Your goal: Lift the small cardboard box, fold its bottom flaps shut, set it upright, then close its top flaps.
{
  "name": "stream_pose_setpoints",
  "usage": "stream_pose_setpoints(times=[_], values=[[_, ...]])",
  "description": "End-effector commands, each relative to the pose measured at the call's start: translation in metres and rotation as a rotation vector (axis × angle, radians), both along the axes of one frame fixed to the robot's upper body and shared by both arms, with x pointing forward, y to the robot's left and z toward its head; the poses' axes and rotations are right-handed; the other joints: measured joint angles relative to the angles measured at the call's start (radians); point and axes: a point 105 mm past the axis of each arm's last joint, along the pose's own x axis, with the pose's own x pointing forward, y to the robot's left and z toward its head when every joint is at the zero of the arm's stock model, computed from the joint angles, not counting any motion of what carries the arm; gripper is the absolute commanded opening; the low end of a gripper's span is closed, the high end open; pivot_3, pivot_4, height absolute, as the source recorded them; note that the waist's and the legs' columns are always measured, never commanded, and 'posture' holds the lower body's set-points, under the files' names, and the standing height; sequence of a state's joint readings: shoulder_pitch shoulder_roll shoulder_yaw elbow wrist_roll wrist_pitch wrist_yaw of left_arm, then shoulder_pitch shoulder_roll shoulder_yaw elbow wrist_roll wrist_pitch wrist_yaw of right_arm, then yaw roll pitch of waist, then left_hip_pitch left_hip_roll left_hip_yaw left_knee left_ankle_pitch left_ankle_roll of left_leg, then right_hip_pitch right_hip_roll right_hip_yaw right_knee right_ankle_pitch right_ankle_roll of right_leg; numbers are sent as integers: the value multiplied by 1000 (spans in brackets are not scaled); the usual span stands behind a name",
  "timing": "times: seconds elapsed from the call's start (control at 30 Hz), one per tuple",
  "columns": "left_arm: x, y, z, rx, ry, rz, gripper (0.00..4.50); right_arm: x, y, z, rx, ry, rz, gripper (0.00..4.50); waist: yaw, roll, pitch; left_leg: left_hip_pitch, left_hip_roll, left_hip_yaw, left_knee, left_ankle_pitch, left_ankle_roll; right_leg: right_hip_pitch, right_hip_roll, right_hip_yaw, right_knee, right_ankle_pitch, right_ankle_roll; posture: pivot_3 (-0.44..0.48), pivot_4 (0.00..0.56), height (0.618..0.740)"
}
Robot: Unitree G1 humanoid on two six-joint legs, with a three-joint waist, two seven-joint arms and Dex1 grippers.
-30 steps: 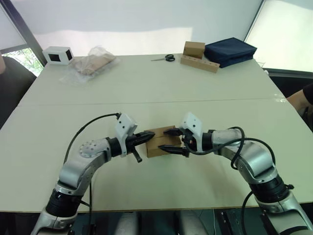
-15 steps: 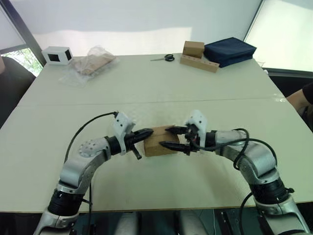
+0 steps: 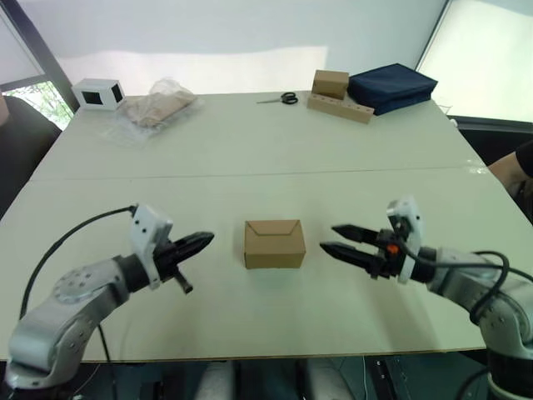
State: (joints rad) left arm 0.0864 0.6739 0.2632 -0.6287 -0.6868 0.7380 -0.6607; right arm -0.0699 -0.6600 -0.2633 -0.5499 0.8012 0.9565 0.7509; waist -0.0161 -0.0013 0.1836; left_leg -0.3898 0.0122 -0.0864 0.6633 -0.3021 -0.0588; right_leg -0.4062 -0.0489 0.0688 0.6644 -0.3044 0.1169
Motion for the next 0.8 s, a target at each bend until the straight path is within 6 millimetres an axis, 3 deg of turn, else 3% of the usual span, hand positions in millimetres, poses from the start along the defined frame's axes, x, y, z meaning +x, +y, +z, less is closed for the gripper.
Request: stream_pose_setpoints(times=[0.03, 0.23, 0.47, 0.8], values=[[-18, 3, -2, 30, 10, -22, 0, -14, -6, -4, -59, 3, 6, 3130, 0, 0, 0, 0, 0, 0, 0, 0, 0, 0, 0, 0, 0, 0, 0, 0, 150, 740], [-43, 8, -28, 38, 111, -3, 0, -22, -20, -17, -78, 62, -32, 3130, 1, 0, 0, 1, 0, 0, 0, 0, 0, 2, 0, 0, -1, 0, 0, 0, 150, 740], [-53, 8, -33, 60, 125, -14, 0, -23, -29, -24, -102, 92, -31, 3130, 3, 0, 0, 2, 0, 1, 0, 0, 0, 3, 0, 0, -2, 0, 0, 0, 150, 740], [-44, 9, -32, -32, 132, 30, 0, -12, -25, -19, -117, 64, -14, 3130, 4, 0, 0, 2, 0, 1, 0, 0, 0, 3, 0, 0, -2, 0, 0, 0, 150, 740]])
